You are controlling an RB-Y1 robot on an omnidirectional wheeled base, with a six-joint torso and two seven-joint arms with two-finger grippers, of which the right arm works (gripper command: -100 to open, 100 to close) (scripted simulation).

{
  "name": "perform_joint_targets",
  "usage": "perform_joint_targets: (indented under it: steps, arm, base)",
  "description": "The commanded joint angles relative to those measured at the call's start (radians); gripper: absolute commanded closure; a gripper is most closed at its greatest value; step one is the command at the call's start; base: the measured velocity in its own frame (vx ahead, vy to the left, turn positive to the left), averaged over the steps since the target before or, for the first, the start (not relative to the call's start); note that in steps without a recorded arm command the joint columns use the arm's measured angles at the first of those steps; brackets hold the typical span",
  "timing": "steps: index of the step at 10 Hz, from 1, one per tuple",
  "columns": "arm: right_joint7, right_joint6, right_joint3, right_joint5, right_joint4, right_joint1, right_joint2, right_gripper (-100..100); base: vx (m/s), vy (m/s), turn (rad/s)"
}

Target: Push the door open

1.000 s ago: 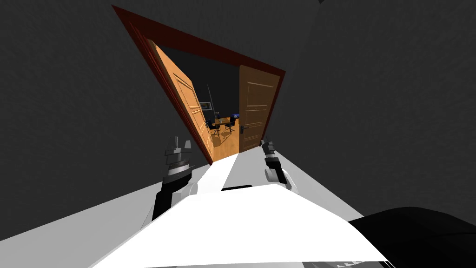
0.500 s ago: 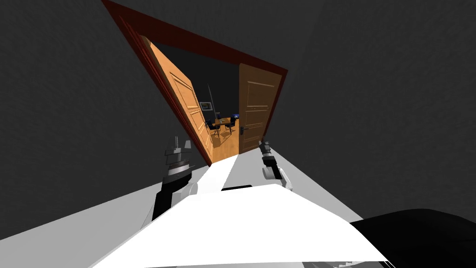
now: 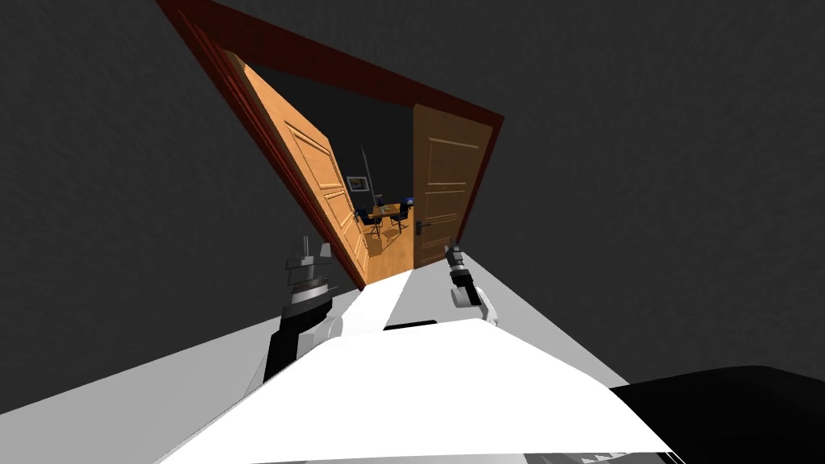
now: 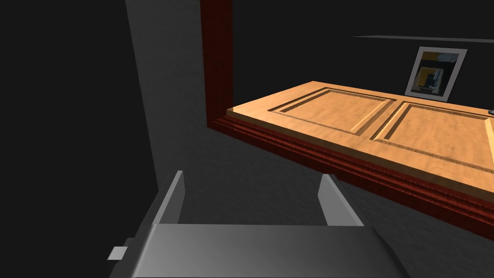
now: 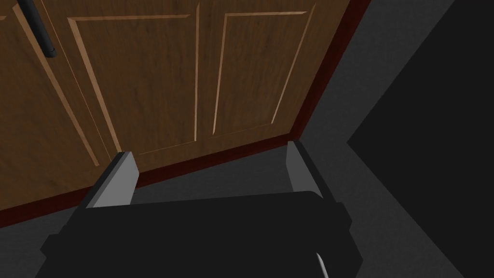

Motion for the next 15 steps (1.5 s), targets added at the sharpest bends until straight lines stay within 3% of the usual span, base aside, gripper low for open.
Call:
perform_joint_targets:
  steps: [1, 5, 6, 15]
  arm:
    - [0.006, 0.009, 0.005, -0.004, 0.04, -0.028, -0.001, -100]
    - [0.019, 0.013, 0.017, -0.014, 0.145, -0.089, -0.002, -100]
    - [0.019, 0.013, 0.017, -0.014, 0.145, -0.089, -0.002, -100]
    - [0.048, 0.021, 0.046, -0.036, 0.383, -0.226, 0.01, -100]
  base:
    - [0.114, -0.088, 0.032]
    - [0.092, -0.076, 0.038]
    - [0.063, -0.053, 0.015]
    - [0.087, -0.076, 0.035]
